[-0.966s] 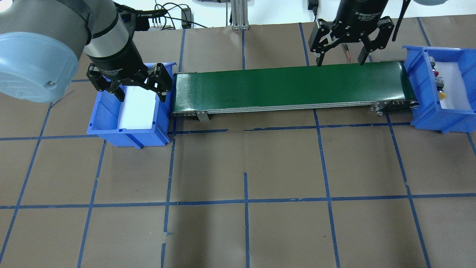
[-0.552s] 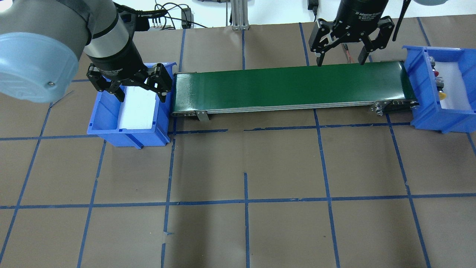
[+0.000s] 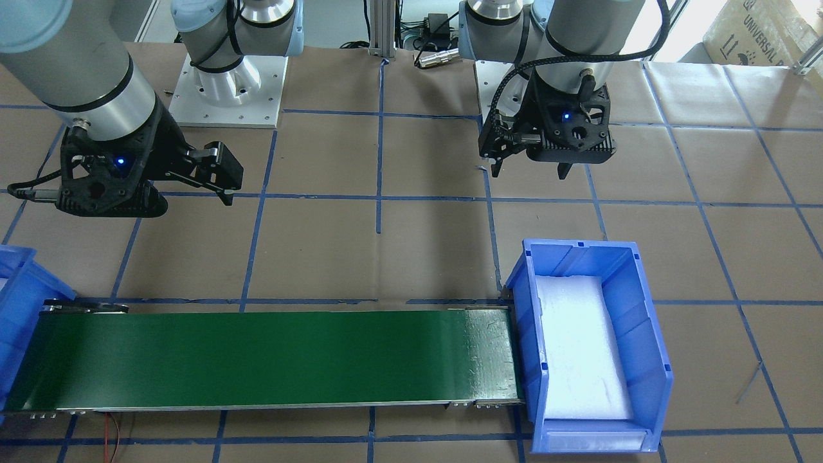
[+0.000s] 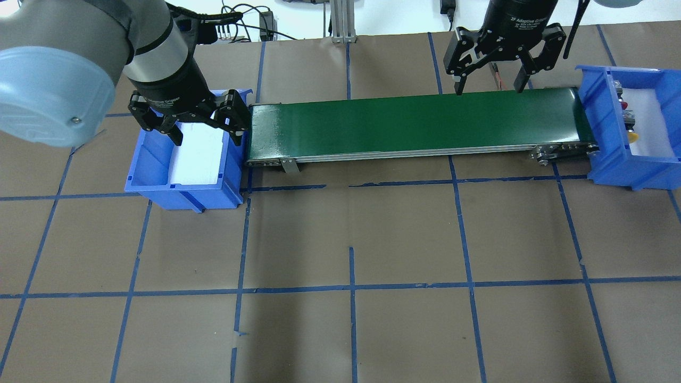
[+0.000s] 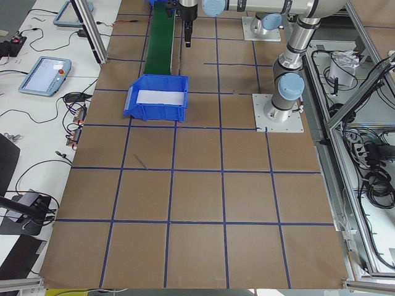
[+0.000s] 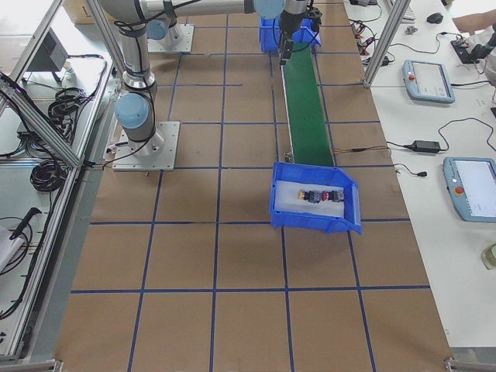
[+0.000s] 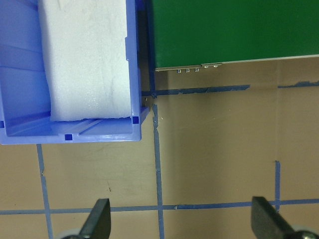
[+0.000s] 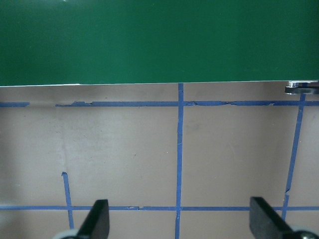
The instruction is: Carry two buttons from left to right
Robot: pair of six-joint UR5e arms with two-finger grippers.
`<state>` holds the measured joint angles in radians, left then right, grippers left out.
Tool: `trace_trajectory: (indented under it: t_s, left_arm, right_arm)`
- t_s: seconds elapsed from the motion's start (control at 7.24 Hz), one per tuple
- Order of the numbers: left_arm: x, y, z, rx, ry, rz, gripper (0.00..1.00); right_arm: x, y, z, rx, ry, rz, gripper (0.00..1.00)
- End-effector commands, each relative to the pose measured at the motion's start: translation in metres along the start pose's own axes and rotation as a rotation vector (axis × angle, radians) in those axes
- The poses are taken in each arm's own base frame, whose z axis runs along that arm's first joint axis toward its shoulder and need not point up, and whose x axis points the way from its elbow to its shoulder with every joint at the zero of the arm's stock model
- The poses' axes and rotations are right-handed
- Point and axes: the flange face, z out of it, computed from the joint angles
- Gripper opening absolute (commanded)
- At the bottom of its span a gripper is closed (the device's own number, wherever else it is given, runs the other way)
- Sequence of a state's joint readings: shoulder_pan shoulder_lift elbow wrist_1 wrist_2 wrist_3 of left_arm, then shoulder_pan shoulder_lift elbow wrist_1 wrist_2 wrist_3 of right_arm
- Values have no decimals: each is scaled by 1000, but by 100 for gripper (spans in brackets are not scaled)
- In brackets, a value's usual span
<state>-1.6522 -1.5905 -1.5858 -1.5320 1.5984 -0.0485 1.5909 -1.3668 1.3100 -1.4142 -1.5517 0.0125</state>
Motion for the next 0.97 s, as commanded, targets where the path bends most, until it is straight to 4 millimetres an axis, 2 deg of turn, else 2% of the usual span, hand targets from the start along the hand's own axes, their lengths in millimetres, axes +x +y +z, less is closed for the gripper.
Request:
trace_trajectory:
  t_s: [0.0,0.83]
  left_arm:
    - [3,1,-1,1,-3,7,100]
    - [1,5,-8,16,-8,10,100]
  right_arm:
    - [0,-1,1,-1,1,0,100]
    - [0,-4,6,-9,-5,0,100]
